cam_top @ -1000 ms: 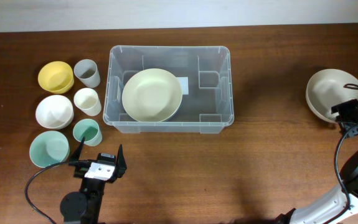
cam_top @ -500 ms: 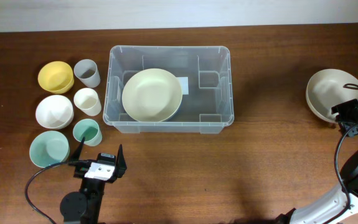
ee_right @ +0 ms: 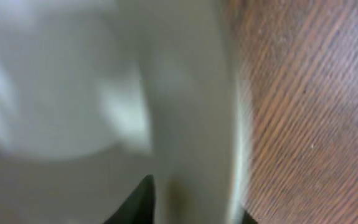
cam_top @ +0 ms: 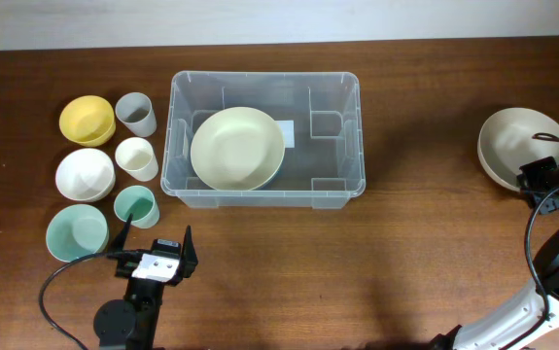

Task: Pack container
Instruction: 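Move the right gripper to the remaining cream bowl and grasp its rim, then carry the second cream bowl with the right gripper into the bin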

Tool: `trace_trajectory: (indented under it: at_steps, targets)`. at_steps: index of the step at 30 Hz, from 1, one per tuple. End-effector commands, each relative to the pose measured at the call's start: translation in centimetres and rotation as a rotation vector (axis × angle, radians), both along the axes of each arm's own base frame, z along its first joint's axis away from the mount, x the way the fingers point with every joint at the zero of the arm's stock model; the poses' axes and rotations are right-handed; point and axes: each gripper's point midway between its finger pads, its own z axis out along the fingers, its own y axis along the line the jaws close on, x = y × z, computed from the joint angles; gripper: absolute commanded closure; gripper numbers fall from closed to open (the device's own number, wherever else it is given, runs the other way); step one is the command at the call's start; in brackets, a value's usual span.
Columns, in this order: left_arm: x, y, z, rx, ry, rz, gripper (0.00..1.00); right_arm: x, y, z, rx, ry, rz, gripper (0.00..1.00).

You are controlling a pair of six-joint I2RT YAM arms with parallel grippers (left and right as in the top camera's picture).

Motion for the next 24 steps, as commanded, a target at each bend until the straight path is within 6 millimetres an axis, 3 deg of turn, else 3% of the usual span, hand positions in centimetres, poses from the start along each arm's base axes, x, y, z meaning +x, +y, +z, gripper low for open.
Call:
trace_trajectory:
  at_steps: [1, 2, 7, 13, 19, 22, 24]
  targets:
    - [0.0, -0.1, -0.2, 0.011, 0.002, -0.010, 0.00, -0.1, 0.0, -0.4, 0.008, 0.005, -0.002, 0.89]
    - [0.0, -0.1, -0.2, 0.011, 0.002, -0.010, 0.00, 0.0, -0.1, -0.3, 0.008, 0.004, -0.002, 0.96]
    - [0.0, -0.1, -0.2, 0.011, 0.002, -0.010, 0.00, 1.5, 0.1, 1.5, 0.034, -0.059, 0.016, 0.96]
    - [0.0, -0.1, -0.2, 0.011, 0.002, -0.009, 0.00, 5.1, 1.4, 6.7, 0.105, -0.259, 0.116, 0.96]
    - [0.0, -0.1, -0.2, 0.011, 0.002, -0.010, 0.00, 8.2, 5.1, 15.6, 0.207, -0.511, 0.321, 0.96]
    - [0.0, -0.1, -0.2, 0.011, 0.002, -0.010, 0.00, 8.6, 9.5, 21.8, 0.218, -0.599, 0.485, 0.96]
    - [0.0, -0.1, -0.1, 0.011, 0.002, -0.010, 0.00, 8.5, 12.1, 24.4, 0.199, -0.615, 0.562, 0.96]
